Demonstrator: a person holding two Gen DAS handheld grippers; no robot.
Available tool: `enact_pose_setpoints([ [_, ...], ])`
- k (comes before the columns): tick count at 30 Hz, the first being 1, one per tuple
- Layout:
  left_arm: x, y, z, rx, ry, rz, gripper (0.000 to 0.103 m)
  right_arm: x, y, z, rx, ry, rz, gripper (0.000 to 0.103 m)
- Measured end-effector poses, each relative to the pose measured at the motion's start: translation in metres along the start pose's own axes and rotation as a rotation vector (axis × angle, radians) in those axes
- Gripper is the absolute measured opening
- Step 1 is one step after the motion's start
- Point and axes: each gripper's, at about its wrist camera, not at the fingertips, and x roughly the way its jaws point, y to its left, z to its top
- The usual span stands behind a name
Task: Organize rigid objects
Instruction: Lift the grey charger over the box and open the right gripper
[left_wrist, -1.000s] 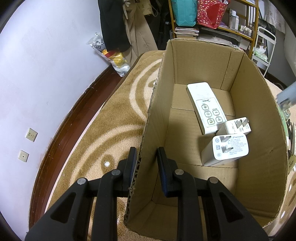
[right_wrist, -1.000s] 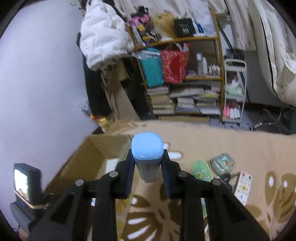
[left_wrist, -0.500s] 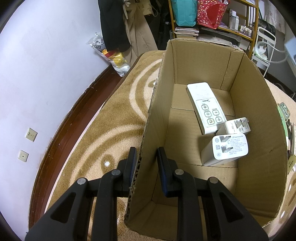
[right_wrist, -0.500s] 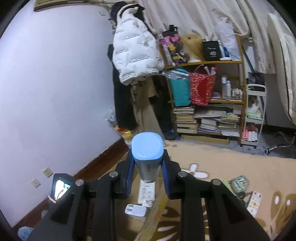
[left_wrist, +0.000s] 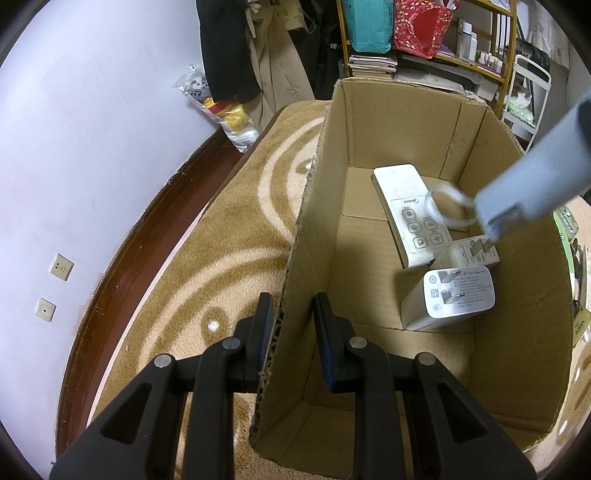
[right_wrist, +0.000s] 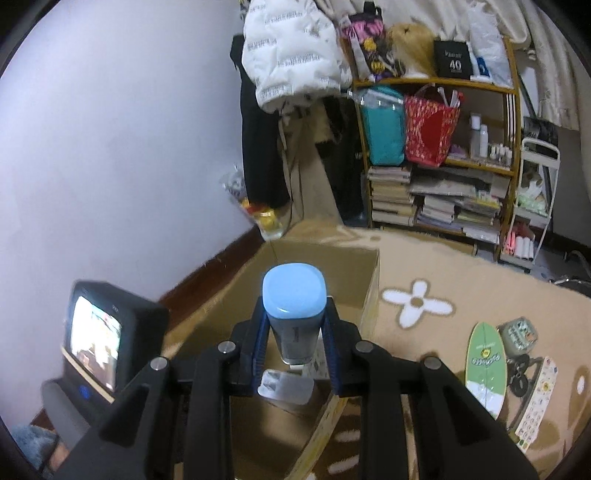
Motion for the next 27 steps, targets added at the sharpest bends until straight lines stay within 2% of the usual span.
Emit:
enact_pose_setpoints([
  [5,0.000,0.000,0.001,0.000,0.000,0.000,0.022,0.010,-0.006,-0.006,0.011,0.032,-0.001,0.029],
  [17,0.000,0.000,0.001,0.002,-0.001,0.001,0.022,0.007,-0.006,-0.004,0.006,0.041,-0.027,0.030],
  [22,0.000,0.000,0.001,0.002,-0.001,0.002,0.022,-0.002,-0.006,0.002,0.005,0.007,-0.043,0.033],
  [25,-0.001,0.000,0.001,0.002,-0.001,0.002,0.022,-0.008,-0.009,0.005,0.021,-0.014,-0.047,0.043],
  [27,-0.001,0.000,0.001,0.003,-0.003,-0.011,0.022,-0.012,-0.011,0.007,0.032,-0.021,-0.052,0.058],
])
